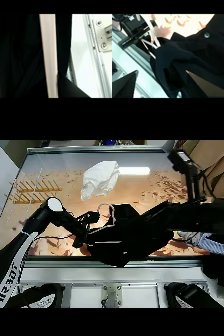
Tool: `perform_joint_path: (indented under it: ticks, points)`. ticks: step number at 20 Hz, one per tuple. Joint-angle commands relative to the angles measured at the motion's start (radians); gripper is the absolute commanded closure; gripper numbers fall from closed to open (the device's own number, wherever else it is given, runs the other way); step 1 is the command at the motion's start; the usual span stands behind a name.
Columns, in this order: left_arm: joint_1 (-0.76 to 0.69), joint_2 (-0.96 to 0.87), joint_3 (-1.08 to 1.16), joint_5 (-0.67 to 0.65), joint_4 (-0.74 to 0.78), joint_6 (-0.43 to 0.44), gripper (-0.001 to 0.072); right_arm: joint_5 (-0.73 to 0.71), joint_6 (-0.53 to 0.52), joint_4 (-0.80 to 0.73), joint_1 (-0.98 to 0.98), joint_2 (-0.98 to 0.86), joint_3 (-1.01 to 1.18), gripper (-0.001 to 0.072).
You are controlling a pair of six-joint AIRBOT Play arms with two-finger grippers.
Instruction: Fold the clothes and pants, and hang the long-sleeved shirts on hangers.
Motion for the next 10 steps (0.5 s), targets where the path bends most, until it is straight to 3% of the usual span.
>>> perform_joint_path:
  ticks: [1, 5, 10]
  points:
    - [0.0, 0.0, 0.001, -0.004, 0.001, 0.0, 0.0693, 0.082, -0.227, 0.127, -0.162, 0.031, 0.0, 0.005]
    - [0.0, 0.0, 0.001, -0.016, 0.0, 0.0, 0.0692, 0.085, -0.182, 0.14, -0.224, 0.03, 0.0, 0.005]
    - [0.0, 0.0, 0.001, -0.018, 0.0, 0.0, 0.0693, 0.128, -0.473, 0.188, -0.359, 0.03, -0.044, 0.0049]
